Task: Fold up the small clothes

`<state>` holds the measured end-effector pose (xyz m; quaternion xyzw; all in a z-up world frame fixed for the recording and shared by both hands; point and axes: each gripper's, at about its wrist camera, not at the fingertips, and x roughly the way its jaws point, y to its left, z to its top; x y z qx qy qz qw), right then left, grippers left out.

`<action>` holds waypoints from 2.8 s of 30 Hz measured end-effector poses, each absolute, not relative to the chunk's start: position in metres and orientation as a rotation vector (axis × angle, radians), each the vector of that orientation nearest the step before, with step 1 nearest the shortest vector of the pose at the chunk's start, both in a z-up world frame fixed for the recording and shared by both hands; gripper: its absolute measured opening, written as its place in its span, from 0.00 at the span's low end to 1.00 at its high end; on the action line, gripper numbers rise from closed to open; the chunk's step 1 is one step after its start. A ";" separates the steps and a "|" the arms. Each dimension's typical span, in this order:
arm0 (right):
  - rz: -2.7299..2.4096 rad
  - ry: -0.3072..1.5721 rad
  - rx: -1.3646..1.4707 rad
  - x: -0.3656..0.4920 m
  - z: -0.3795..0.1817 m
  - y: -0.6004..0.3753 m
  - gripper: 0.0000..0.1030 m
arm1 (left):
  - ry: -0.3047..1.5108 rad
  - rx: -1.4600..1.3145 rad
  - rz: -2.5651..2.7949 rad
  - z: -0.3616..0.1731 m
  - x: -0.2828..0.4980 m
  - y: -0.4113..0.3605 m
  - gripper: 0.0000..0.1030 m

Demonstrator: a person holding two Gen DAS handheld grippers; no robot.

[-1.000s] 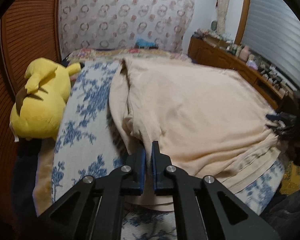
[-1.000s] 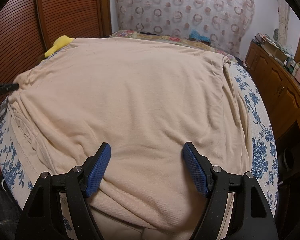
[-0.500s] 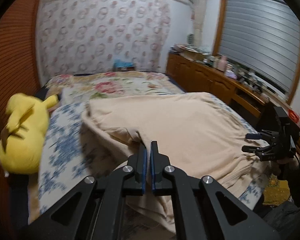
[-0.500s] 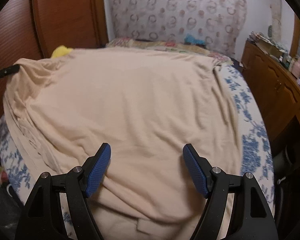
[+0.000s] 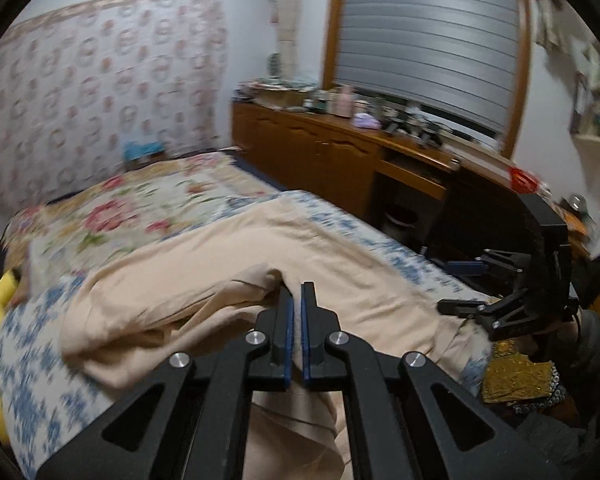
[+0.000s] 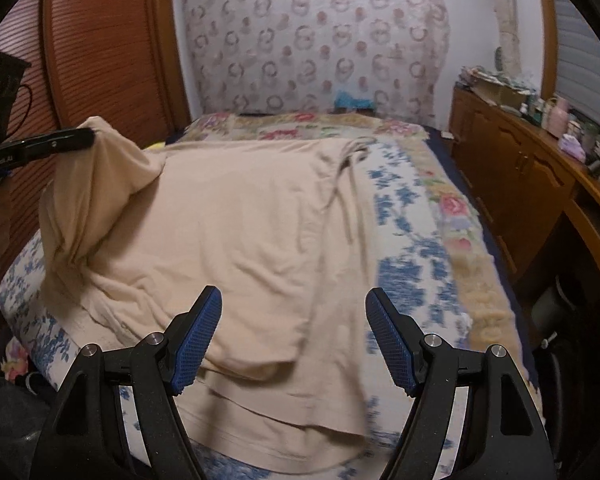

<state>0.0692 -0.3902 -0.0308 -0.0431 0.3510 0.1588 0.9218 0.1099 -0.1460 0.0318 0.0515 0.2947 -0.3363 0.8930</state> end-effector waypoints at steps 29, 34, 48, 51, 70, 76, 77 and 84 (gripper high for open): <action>0.378 0.738 -0.091 0.105 -0.034 -0.387 0.74 | 0.691 0.093 -0.617 0.004 0.134 -0.139 0.54; 0.400 0.781 -0.146 0.131 -0.050 -0.363 0.72 | 0.700 0.079 -0.556 -0.012 0.130 -0.114 0.54; 0.504 0.734 -0.111 0.115 -0.025 -0.355 0.07 | 0.692 0.013 -0.445 -0.027 0.116 -0.066 0.54; 0.512 0.692 -0.098 0.100 -0.005 -0.359 0.07 | 0.677 0.004 -0.433 -0.023 0.115 -0.061 0.54; 0.357 0.787 -0.124 0.086 -0.035 -0.393 0.34 | 0.651 0.006 -0.401 -0.021 0.110 -0.055 0.54; 0.371 0.747 -0.149 0.089 -0.018 -0.385 0.50 | 0.648 0.006 -0.386 -0.022 0.110 -0.050 0.54; 0.382 0.740 -0.156 0.092 -0.015 -0.381 0.51 | 0.648 0.008 -0.382 -0.022 0.111 -0.049 0.54; 0.489 0.722 -0.222 0.119 -0.011 -0.330 0.51 | 0.653 0.014 -0.346 -0.026 0.116 -0.036 0.54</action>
